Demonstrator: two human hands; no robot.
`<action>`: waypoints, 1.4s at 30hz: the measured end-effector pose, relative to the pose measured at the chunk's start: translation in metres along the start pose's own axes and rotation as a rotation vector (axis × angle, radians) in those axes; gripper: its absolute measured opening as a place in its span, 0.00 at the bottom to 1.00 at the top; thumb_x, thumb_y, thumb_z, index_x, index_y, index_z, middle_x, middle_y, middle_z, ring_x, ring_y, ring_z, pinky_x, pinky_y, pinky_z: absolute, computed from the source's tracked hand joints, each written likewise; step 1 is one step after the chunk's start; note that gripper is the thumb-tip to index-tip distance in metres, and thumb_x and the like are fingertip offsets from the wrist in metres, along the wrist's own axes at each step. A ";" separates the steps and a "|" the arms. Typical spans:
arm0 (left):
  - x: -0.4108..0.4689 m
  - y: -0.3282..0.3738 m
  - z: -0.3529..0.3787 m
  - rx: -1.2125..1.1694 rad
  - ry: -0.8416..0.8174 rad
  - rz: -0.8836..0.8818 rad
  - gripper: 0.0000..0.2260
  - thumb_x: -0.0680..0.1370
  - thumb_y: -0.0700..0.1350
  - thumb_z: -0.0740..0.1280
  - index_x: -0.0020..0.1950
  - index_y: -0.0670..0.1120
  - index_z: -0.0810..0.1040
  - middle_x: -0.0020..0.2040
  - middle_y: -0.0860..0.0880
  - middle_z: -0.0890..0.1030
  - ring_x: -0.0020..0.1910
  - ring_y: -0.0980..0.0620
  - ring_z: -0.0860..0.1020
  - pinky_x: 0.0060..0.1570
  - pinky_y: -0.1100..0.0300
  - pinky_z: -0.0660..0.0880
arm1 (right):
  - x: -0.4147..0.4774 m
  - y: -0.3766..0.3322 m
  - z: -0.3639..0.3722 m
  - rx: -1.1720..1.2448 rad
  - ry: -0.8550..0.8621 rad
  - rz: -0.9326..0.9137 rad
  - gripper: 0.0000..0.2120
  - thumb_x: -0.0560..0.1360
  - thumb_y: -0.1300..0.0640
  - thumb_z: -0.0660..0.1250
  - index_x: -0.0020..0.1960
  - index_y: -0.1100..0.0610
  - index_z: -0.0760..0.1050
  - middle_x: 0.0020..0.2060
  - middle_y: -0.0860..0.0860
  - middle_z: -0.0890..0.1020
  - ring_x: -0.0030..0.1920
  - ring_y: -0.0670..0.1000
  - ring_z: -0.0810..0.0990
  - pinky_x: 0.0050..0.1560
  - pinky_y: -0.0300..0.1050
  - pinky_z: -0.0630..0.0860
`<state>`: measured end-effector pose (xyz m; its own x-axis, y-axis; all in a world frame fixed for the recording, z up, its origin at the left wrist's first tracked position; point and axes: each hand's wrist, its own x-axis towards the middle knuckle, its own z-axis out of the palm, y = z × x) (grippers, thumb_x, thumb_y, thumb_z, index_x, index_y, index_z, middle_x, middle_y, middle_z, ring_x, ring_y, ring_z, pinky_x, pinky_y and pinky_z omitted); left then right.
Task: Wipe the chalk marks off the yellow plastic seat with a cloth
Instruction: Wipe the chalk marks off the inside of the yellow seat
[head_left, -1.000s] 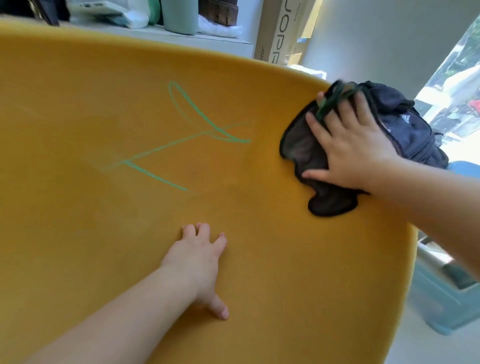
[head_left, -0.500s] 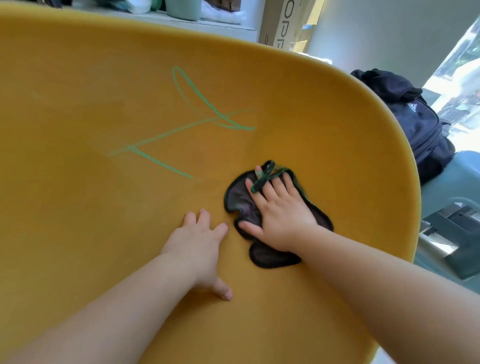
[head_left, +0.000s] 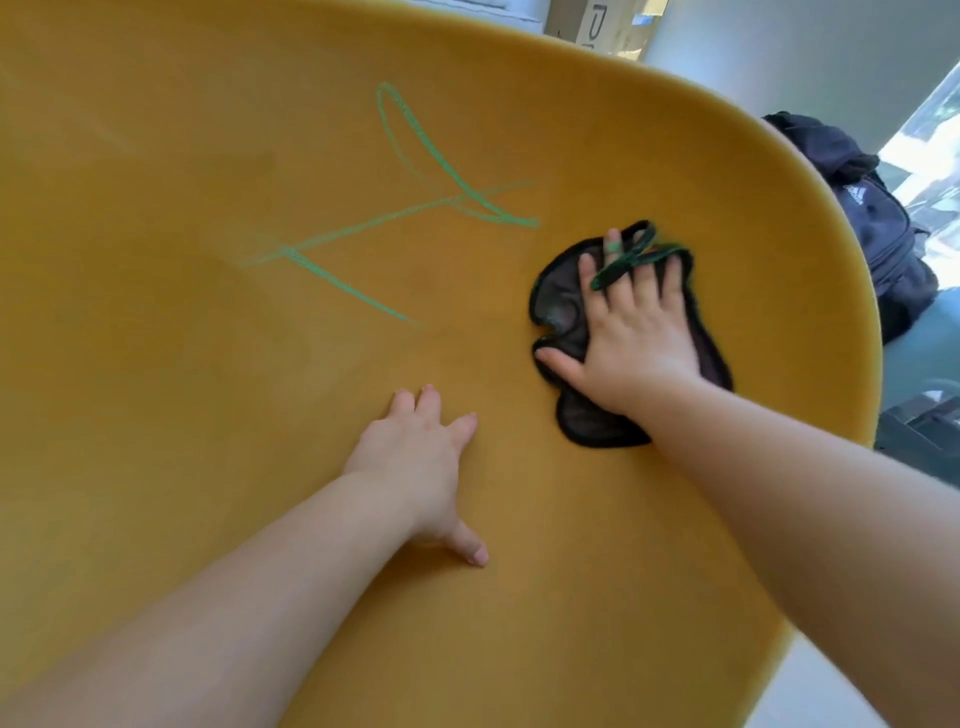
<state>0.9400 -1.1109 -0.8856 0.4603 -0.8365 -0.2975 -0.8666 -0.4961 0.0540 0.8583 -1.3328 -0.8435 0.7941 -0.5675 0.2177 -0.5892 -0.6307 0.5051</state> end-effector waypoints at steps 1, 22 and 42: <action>-0.002 0.000 0.000 -0.013 0.003 0.002 0.62 0.53 0.77 0.72 0.80 0.58 0.50 0.80 0.43 0.48 0.78 0.40 0.50 0.72 0.49 0.62 | -0.006 -0.017 0.004 0.062 -0.015 -0.009 0.52 0.72 0.21 0.40 0.83 0.56 0.41 0.82 0.61 0.40 0.80 0.66 0.49 0.78 0.68 0.40; -0.089 -0.116 0.007 0.221 0.098 -0.326 0.67 0.51 0.86 0.56 0.81 0.50 0.47 0.81 0.45 0.43 0.77 0.40 0.48 0.69 0.34 0.63 | 0.001 -0.041 0.004 0.101 -0.055 0.038 0.55 0.70 0.18 0.35 0.83 0.55 0.37 0.82 0.61 0.38 0.81 0.67 0.41 0.76 0.70 0.36; -0.083 -0.120 0.018 0.189 0.106 -0.324 0.68 0.51 0.85 0.58 0.81 0.49 0.47 0.81 0.46 0.42 0.79 0.40 0.47 0.71 0.33 0.61 | -0.012 -0.049 0.015 0.119 -0.098 -0.372 0.42 0.75 0.25 0.32 0.83 0.45 0.40 0.83 0.54 0.41 0.82 0.64 0.48 0.79 0.66 0.38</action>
<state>1.0020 -0.9777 -0.8846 0.7249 -0.6677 -0.1696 -0.6886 -0.6953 -0.2059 0.8759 -1.3029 -0.8831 0.9417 -0.3333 -0.0454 -0.2822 -0.8563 0.4325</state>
